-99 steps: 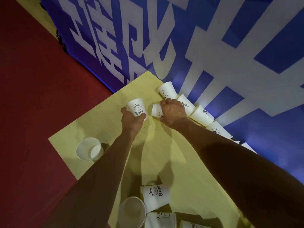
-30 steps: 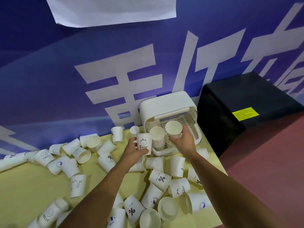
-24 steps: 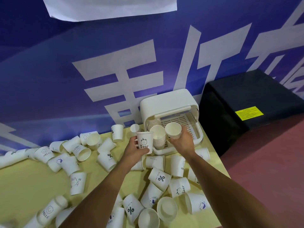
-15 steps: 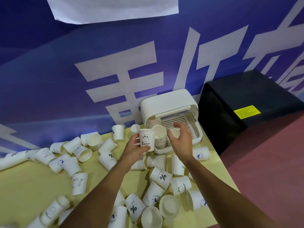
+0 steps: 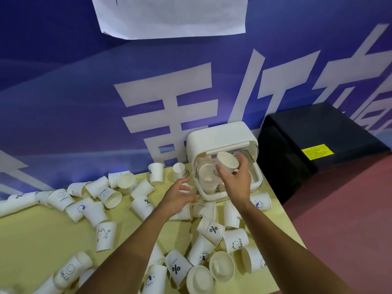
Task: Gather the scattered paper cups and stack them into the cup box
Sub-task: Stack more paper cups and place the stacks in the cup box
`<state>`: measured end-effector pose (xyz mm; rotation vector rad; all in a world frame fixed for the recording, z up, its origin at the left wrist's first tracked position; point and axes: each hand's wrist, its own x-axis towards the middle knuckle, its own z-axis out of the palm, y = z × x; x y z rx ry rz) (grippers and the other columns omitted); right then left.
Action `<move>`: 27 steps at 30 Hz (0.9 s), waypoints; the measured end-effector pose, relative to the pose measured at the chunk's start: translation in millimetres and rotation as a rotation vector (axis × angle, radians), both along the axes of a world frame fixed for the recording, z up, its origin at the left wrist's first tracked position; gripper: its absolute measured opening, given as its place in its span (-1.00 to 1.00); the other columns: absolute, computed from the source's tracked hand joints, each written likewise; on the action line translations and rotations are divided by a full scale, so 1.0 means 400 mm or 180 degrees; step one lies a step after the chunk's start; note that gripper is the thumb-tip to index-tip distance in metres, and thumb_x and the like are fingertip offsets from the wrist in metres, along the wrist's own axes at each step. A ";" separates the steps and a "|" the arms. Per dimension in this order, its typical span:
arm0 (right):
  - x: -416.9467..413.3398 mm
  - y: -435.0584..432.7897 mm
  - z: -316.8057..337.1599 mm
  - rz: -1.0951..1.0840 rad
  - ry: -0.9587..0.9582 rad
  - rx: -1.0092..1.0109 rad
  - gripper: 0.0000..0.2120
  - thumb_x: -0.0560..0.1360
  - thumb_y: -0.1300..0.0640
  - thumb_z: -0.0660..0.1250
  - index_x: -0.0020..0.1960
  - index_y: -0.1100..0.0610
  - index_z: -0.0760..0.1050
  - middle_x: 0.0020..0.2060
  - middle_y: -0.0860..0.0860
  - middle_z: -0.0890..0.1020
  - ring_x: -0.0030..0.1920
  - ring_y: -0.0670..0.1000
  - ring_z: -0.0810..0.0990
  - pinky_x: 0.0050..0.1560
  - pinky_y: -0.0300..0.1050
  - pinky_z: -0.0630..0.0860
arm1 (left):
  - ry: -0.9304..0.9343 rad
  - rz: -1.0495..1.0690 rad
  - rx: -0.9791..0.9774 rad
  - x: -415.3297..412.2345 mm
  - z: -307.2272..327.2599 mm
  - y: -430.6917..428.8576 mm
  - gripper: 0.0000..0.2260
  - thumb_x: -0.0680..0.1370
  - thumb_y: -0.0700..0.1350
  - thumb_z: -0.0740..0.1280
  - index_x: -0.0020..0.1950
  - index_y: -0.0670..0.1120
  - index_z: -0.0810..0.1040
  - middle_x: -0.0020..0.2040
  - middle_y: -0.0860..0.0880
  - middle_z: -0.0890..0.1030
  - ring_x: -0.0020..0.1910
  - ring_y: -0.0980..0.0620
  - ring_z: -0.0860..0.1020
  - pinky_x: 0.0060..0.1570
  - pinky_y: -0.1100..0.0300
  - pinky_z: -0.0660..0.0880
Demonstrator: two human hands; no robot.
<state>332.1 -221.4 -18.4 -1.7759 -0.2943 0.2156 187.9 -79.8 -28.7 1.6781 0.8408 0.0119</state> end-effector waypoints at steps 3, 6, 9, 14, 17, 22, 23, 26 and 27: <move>0.022 -0.020 -0.006 -0.0400 -0.0140 0.0049 -0.29 0.39 -0.08 0.53 0.45 -0.09 0.28 0.27 -0.18 0.49 0.25 -0.10 0.50 0.26 -0.08 0.50 | 0.0170 0.0093 0.0062 -0.023 -0.015 -0.004 -0.51 0.45 -0.09 0.50 0.33 0.01 0.43 0.18 -0.02 0.54 0.12 0.03 0.55 0.05 0.17 0.48; 0.042 -0.032 -0.036 -0.0383 -0.0207 -0.0191 -0.25 0.39 0.01 0.54 0.48 -0.07 0.25 0.34 -0.13 0.47 0.32 -0.07 0.46 0.31 -0.10 0.43 | 0.0255 0.0095 0.0076 -0.029 -0.024 -0.013 -0.54 0.47 -0.10 0.48 0.33 -0.01 0.43 0.17 -0.01 0.54 0.09 0.04 0.55 -0.10 0.24 0.45; 0.060 -0.037 -0.084 -0.0142 -0.0179 -0.0625 -0.20 0.38 0.02 0.54 0.51 -0.01 0.22 0.40 -0.03 0.46 0.38 0.02 0.45 0.37 0.03 0.44 | 0.0280 0.0092 0.0056 -0.026 -0.032 -0.020 -0.56 0.47 -0.11 0.47 0.31 0.00 0.44 0.16 -0.01 0.54 0.05 0.05 0.56 -0.17 0.28 0.44; 0.075 -0.032 -0.127 0.0257 -0.0307 -0.1178 -0.20 0.40 -0.04 0.53 0.51 -0.02 0.19 0.41 -0.03 0.47 0.39 0.05 0.46 0.31 0.08 0.49 | 0.0322 0.0130 0.0051 -0.035 -0.064 -0.018 -0.57 0.45 -0.10 0.49 0.27 0.03 0.46 0.15 -0.01 0.54 0.03 0.06 0.56 -0.09 0.25 0.45; 0.090 -0.023 -0.135 0.0254 -0.0265 -0.1125 -0.27 0.40 -0.05 0.52 0.45 -0.04 0.25 0.33 -0.05 0.52 0.31 0.05 0.51 0.25 0.05 0.52 | 0.0381 0.0157 0.0067 -0.045 -0.086 -0.017 -0.59 0.45 -0.10 0.49 0.26 0.05 0.47 0.15 0.02 0.53 0.07 0.07 0.55 -0.06 0.25 0.45; 0.099 -0.023 -0.162 0.0389 -0.0159 -0.1219 -0.19 0.40 -0.05 0.54 0.53 -0.01 0.21 0.41 -0.02 0.47 0.39 0.06 0.45 0.32 0.03 0.46 | 0.0422 0.0203 0.0039 -0.059 -0.113 -0.020 -0.60 0.45 -0.13 0.48 0.25 0.03 0.48 0.13 0.01 0.53 0.09 0.07 0.54 -0.12 0.31 0.43; 0.100 -0.025 -0.169 0.0423 -0.0104 -0.1288 -0.17 0.40 -0.07 0.53 0.54 0.01 0.19 0.44 -0.02 0.45 0.42 0.07 0.43 0.34 0.03 0.45 | 0.0424 0.0209 0.0025 -0.062 -0.119 -0.018 -0.60 0.45 -0.13 0.48 0.24 0.03 0.48 0.14 0.00 0.53 0.11 0.07 0.54 -0.10 0.29 0.44; 0.094 -0.031 -0.182 0.0518 -0.0092 -0.1414 -0.14 0.39 -0.11 0.53 0.55 0.02 0.18 0.47 -0.01 0.42 0.45 0.07 0.39 0.37 0.07 0.44 | 0.0444 0.0214 0.0018 -0.067 -0.124 -0.013 -0.61 0.45 -0.13 0.48 0.22 0.05 0.49 0.13 0.01 0.54 0.13 0.06 0.53 -0.03 0.25 0.46; 0.091 -0.033 -0.184 0.0525 -0.0126 -0.1421 -0.16 0.39 -0.10 0.53 0.54 0.03 0.20 0.45 -0.01 0.43 0.44 0.07 0.40 0.36 0.05 0.45 | 0.0442 0.0221 0.0021 -0.066 -0.126 -0.010 -0.62 0.45 -0.12 0.48 0.22 0.06 0.48 0.13 0.02 0.54 0.13 0.07 0.53 -0.02 0.24 0.46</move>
